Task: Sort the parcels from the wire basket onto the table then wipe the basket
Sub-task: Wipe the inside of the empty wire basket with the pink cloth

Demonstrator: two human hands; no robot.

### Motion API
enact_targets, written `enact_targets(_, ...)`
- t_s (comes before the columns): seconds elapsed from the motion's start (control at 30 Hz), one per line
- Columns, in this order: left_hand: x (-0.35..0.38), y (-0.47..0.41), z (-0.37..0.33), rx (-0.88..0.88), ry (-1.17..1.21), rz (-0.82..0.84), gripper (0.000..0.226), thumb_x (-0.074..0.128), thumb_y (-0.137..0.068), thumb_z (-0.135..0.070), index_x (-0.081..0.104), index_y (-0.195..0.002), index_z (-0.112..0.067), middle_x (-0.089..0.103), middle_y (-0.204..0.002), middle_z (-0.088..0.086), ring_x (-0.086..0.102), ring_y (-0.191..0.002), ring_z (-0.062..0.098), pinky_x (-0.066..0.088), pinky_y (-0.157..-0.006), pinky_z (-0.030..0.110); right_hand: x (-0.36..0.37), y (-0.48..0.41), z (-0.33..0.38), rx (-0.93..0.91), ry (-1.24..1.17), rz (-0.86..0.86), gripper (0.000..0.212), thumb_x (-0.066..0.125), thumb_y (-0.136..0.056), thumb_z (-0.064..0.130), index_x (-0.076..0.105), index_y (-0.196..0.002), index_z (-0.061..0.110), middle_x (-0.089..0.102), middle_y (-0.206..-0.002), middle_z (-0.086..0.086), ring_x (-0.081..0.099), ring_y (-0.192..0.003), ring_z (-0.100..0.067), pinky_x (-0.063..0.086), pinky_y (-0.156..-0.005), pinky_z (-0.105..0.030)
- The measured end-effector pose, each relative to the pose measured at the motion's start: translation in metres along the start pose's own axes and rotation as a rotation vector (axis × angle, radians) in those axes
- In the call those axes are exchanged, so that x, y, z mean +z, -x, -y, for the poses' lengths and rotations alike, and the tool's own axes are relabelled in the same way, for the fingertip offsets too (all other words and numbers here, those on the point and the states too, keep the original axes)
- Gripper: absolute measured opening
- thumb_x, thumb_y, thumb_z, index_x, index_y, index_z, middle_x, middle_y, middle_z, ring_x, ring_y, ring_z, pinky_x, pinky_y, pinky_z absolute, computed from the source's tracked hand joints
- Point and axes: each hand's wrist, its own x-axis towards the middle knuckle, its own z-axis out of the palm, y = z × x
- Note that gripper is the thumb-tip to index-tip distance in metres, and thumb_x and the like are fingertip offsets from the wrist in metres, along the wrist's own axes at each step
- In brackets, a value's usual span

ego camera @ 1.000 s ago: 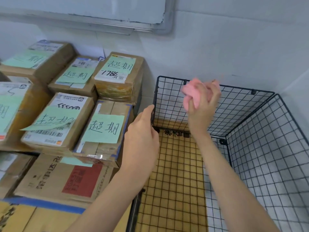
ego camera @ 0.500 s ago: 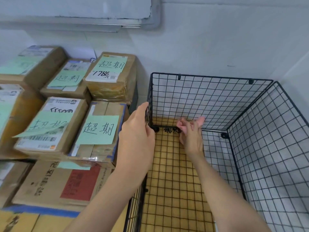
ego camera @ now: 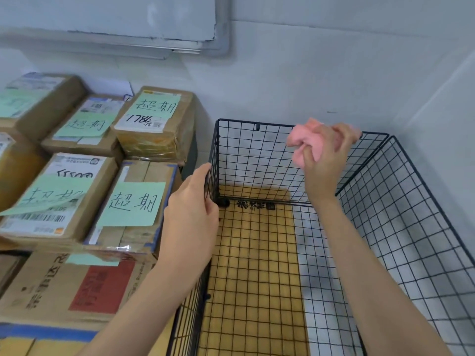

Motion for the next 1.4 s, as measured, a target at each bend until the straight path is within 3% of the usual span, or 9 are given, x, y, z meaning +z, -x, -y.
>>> enact_targets(0.3,0.003,-0.002,0.006,0.003,-0.022,0.006,0.059,0.056,-0.093,-0.002,0.045,-0.144,-0.029,0.060,-0.107,-0.011,0.056,-0.086,0.000,0.040,-0.070,0.011,0.005,0.103,-0.094,0.287,0.244,0.371,0.031,0.068,-0.089,0.007,0.055,-0.116,0.017,0.035,-0.140,-0.008,0.046,-0.124,-0.024,0.056,-0.091,-0.044)
enact_targets(0.4,0.002,-0.003,0.006,-0.001,-0.019,0.008,0.058,0.056,-0.093,-0.003,0.046,-0.144,-0.029,0.061,-0.105,-0.008,0.058,-0.085,0.003,0.044,-0.070,0.017,-0.001,0.108,-0.102,0.379,0.262,0.316,0.025,0.066,-0.090,0.007,0.058,-0.113,0.014,0.032,-0.142,-0.010,0.038,-0.121,-0.009,0.050,-0.088,-0.017)
enact_targets(0.6,0.001,-0.002,0.003,-0.012,-0.016,0.011,0.058,0.055,-0.092,-0.002,0.046,-0.143,-0.028,0.061,-0.104,-0.007,0.056,-0.083,0.002,0.045,-0.072,0.024,-0.024,0.024,-0.063,0.197,0.063,-0.060,0.031,0.058,-0.085,-0.002,0.052,-0.115,0.000,0.037,-0.125,0.005,0.036,-0.107,0.014,0.041,-0.079,-0.007)
enact_targets(0.7,0.000,-0.001,0.002,-0.016,-0.020,0.009,0.058,0.055,-0.093,-0.002,0.047,-0.144,-0.027,0.062,-0.106,-0.006,0.055,-0.083,0.002,0.043,-0.073,0.024,-0.033,-0.008,-0.037,0.056,0.067,-0.202,0.037,0.049,-0.078,-0.006,0.054,-0.114,-0.006,0.032,-0.132,-0.009,0.032,-0.117,0.010,0.035,-0.091,-0.004)
enact_targets(0.8,0.000,-0.001,0.001,-0.012,-0.022,0.006,0.058,0.055,-0.092,-0.002,0.047,-0.144,-0.026,0.061,-0.103,-0.006,0.056,-0.084,0.005,0.045,-0.075,0.025,-0.033,-0.011,-0.046,-0.089,0.192,-0.128,0.031,0.051,-0.085,0.008,0.056,-0.116,0.011,0.035,-0.140,-0.010,0.041,-0.122,-0.017,0.042,-0.088,-0.017)
enact_targets(0.93,0.000,0.000,0.001,-0.001,-0.024,0.000,0.056,0.055,-0.092,-0.001,0.048,-0.143,-0.024,0.061,-0.101,-0.006,0.057,-0.083,0.006,0.046,-0.074,0.024,-0.022,0.024,-0.079,0.115,0.319,-0.149,0.043,0.061,-0.095,0.029,0.045,-0.135,0.028,0.052,-0.135,-0.014,0.062,-0.113,-0.027,0.055,-0.086,-0.042)
enact_targets(1.03,0.000,-0.001,0.002,-0.004,-0.019,-0.005,0.056,0.055,-0.093,-0.002,0.049,-0.143,-0.025,0.060,-0.100,-0.008,0.056,-0.081,0.003,0.044,-0.073,0.021,-0.015,0.070,-0.113,0.108,0.521,0.243,0.047,0.064,-0.087,-0.002,0.047,-0.129,0.009,0.027,-0.153,-0.016,0.030,-0.143,-0.033,0.056,-0.085,-0.042)
enact_targets(1.13,0.001,-0.001,0.002,-0.007,-0.016,-0.007,0.057,0.055,-0.093,-0.002,0.048,-0.143,-0.026,0.059,-0.102,-0.010,0.054,-0.082,0.002,0.042,-0.073,0.020,-0.007,0.114,-0.131,0.313,0.633,0.493,0.062,0.063,-0.076,-0.020,0.048,-0.131,0.005,0.030,-0.148,-0.017,0.034,-0.136,-0.036,0.055,-0.086,-0.044)
enact_targets(1.4,0.000,-0.001,0.000,-0.015,-0.004,-0.002,0.057,0.055,-0.094,-0.003,0.046,-0.144,-0.027,0.060,-0.108,-0.010,0.056,-0.090,0.004,0.047,-0.077,0.024,-0.002,0.056,-0.103,0.345,0.360,0.171,0.024,0.061,-0.091,0.001,0.055,-0.114,0.006,0.039,-0.143,-0.017,0.032,-0.141,-0.037,0.042,-0.097,-0.039)
